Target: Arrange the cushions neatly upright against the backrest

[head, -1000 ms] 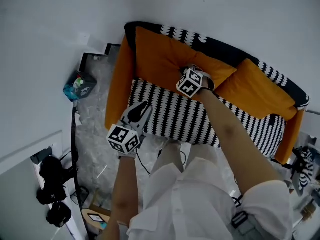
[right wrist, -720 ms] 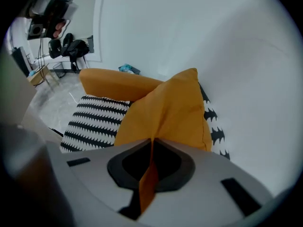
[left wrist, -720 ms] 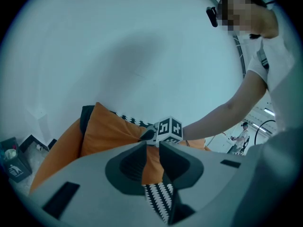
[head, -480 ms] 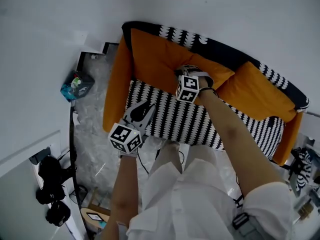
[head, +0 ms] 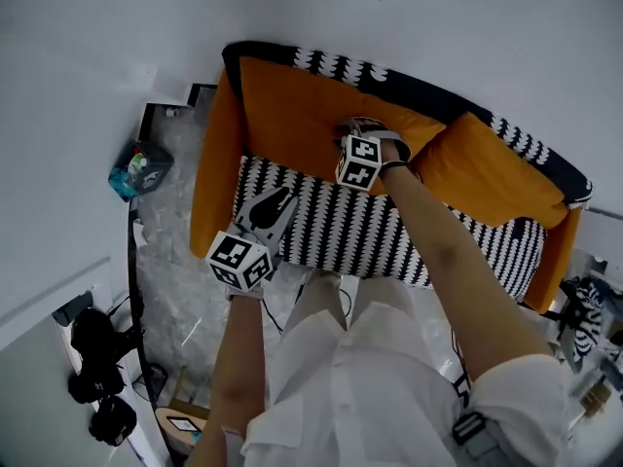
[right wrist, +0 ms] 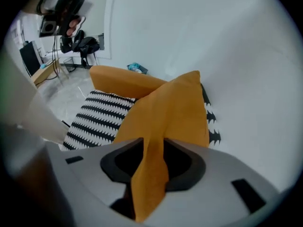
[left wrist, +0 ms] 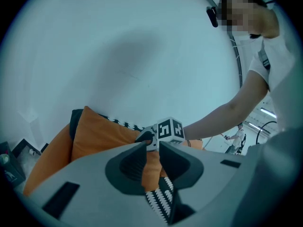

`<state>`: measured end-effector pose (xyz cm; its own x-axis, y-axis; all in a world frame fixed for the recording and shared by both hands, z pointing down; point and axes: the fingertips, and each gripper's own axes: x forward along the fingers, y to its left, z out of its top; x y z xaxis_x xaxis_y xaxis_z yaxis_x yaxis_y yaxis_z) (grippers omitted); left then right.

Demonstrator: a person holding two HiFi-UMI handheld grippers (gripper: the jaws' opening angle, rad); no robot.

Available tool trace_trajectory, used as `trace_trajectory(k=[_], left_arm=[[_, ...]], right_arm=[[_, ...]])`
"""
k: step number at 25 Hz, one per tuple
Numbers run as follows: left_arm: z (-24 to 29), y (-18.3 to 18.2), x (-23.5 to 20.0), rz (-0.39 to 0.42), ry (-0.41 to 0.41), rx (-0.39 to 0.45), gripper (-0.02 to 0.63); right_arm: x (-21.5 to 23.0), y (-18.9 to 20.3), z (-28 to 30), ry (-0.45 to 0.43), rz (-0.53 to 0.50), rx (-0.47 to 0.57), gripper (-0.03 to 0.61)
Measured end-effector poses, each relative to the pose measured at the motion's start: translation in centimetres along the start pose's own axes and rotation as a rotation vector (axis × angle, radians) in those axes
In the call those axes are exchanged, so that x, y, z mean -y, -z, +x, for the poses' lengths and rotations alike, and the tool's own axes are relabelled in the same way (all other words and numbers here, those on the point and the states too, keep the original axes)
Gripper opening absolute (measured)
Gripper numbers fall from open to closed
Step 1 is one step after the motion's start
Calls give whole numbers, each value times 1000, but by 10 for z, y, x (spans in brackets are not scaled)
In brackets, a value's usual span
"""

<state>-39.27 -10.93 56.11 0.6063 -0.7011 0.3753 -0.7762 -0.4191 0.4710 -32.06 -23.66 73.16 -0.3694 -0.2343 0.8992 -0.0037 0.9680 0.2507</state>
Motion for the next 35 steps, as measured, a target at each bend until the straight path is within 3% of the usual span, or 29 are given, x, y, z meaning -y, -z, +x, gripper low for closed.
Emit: trace_trajectory(k=[3,7,14,20,25,29,35], left_arm=[[9,-3,7,8,21,-8,94],[24,-9,19,29,55,-21,94],[47,-12,42,60,121,-60,94],[81,-9,72,108,184,-119,94],[118,-1,118,143,246,-170,95],[158,-11,160,207,280,-178,100],[191,15,221,217,287,-248,102]], right_arm=[[7,7,-19,-1,103,24,188],[28,35,-51,24,322,78,230],[39,97,-106,100,490,80,230],[22,163,-161,131,668,93,255],[-11,256,-214,142,737,24,284],[-1,321,-245,176,739,-24,293],[-16,401,-271,165,757,-82,310]])
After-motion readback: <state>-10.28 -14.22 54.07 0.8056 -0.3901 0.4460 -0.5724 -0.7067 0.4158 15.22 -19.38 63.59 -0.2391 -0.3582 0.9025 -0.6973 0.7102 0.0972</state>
